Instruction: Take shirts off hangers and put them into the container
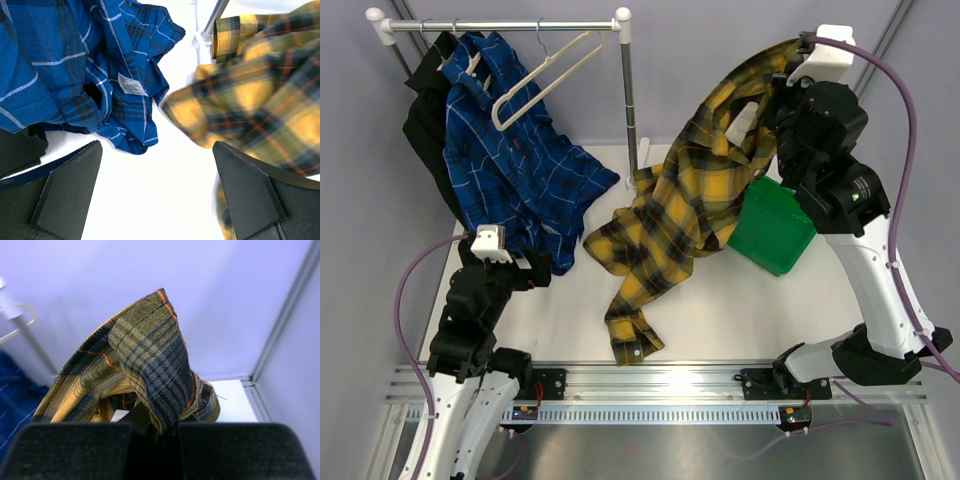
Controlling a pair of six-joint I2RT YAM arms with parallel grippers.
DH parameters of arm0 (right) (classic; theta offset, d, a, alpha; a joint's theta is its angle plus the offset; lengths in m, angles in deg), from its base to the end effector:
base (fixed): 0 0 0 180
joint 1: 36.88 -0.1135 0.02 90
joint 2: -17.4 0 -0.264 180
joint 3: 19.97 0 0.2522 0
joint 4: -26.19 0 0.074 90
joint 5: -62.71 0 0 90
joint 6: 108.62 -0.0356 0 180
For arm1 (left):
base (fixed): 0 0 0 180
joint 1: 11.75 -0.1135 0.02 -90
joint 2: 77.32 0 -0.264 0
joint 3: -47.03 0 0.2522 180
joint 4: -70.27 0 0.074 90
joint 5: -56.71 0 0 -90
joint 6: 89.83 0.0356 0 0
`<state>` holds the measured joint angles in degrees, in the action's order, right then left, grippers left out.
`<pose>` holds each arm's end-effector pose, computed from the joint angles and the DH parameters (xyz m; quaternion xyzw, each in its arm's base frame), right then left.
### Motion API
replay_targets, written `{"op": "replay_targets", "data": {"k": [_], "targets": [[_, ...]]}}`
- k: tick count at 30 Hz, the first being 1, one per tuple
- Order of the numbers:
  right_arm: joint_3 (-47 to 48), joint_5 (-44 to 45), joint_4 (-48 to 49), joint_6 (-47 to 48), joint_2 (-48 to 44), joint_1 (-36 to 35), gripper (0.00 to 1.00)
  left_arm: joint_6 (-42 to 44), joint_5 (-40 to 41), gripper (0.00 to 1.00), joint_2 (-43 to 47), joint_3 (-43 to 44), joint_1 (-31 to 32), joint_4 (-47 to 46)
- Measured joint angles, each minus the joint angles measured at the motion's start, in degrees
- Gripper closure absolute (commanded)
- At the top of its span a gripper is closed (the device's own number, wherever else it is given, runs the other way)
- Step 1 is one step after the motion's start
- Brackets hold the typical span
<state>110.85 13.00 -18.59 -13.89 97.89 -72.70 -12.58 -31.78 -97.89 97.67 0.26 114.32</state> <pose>0.2065 0.1207 0.5778 0.0206 0.6802 -0.0367 0.7318 0.0955 -0.0194 0.3061 -0.0132 0.7878 -0.1219 0.6037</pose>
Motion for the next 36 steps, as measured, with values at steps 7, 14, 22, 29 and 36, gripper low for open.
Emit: {"op": "replay_targets", "data": {"k": [7,14,22,29,36], "targets": [[-8.4,-2.8,1.8,-2.1,-2.2,11.4,1.0,0.0,0.0,0.01,0.2,0.0,0.0,0.0],[-27.8,-7.7,3.3,-11.4,-2.0,21.2,1.0,0.0,0.0,0.01,0.7,0.0,0.3,0.0],[-39.5,-13.9,4.2,-21.3,7.7,29.3,1.0,0.0,0.0,0.01,0.8,0.0,0.5,0.0],[-36.2,-21.1,1.6,-26.1,25.9,32.1,1.0,0.0,0.2,0.01,1.1,-0.4,0.7,0.0],[-35.1,-24.9,-1.9,-28.6,33.4,32.2,0.56,0.0,0.2,0.01,1.1,-0.7,0.7,0.0]]}}
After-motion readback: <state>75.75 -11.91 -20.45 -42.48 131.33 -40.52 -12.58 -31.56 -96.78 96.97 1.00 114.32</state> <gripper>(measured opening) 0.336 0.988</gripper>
